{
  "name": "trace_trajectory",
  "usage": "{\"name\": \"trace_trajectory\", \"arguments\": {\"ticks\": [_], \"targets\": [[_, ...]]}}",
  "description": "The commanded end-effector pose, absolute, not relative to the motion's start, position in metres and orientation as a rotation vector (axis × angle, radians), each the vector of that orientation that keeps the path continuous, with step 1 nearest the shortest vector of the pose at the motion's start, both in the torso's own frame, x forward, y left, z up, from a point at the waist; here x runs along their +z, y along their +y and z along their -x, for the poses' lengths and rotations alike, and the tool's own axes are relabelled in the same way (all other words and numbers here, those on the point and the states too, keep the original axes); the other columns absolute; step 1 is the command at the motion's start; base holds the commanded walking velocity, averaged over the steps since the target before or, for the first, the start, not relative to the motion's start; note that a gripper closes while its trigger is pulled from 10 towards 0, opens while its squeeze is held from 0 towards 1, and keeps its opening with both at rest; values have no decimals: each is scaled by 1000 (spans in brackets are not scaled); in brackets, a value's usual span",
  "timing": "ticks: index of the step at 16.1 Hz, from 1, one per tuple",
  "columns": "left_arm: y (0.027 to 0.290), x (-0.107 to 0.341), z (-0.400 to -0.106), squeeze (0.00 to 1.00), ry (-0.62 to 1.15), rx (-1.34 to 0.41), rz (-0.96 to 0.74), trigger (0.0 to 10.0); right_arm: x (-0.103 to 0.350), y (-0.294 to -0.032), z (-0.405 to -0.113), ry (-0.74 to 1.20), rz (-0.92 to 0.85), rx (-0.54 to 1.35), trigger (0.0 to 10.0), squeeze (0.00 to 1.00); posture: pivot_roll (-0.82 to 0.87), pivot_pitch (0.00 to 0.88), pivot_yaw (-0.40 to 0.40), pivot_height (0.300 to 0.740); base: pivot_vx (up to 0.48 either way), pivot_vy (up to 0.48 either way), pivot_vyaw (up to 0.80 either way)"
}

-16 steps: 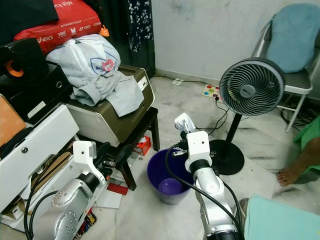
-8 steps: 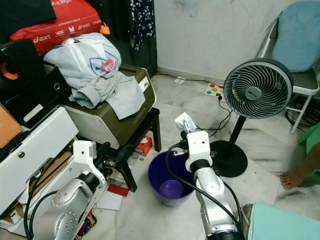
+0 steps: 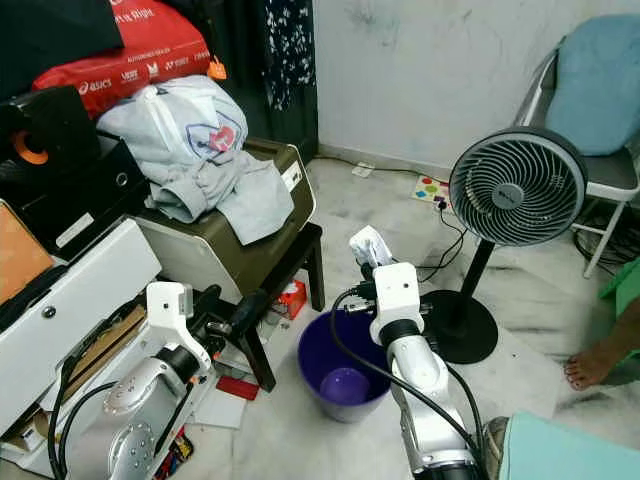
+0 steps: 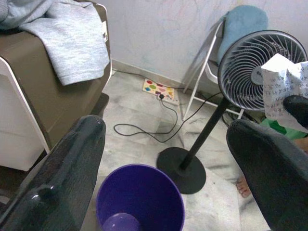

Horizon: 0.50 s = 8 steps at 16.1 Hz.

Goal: Clean up the room

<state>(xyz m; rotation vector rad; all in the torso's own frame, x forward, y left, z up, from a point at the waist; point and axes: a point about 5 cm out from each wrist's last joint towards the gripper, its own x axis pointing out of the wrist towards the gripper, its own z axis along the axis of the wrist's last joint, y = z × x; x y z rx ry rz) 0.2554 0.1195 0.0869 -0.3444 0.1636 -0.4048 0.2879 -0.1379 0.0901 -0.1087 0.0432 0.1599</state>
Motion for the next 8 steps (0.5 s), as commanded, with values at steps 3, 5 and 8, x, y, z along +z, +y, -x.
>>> {"name": "trace_trajectory", "arguments": {"ticks": [3, 5, 8], "targets": [[121, 87, -256, 0, 167, -412, 333, 10000, 92, -138, -289, 35, 100, 160, 10000, 0, -105, 0, 57, 740, 307, 0, 0], [121, 87, -257, 0, 168, -412, 332, 10000, 92, -138, -290, 34, 100, 160, 10000, 0, -106, 0, 58, 740, 313, 0, 0], [121, 87, -257, 0, 168, -415, 332, 10000, 92, -138, -290, 32, 101, 159, 10000, 0, -106, 0, 58, 740, 315, 0, 0]]}}
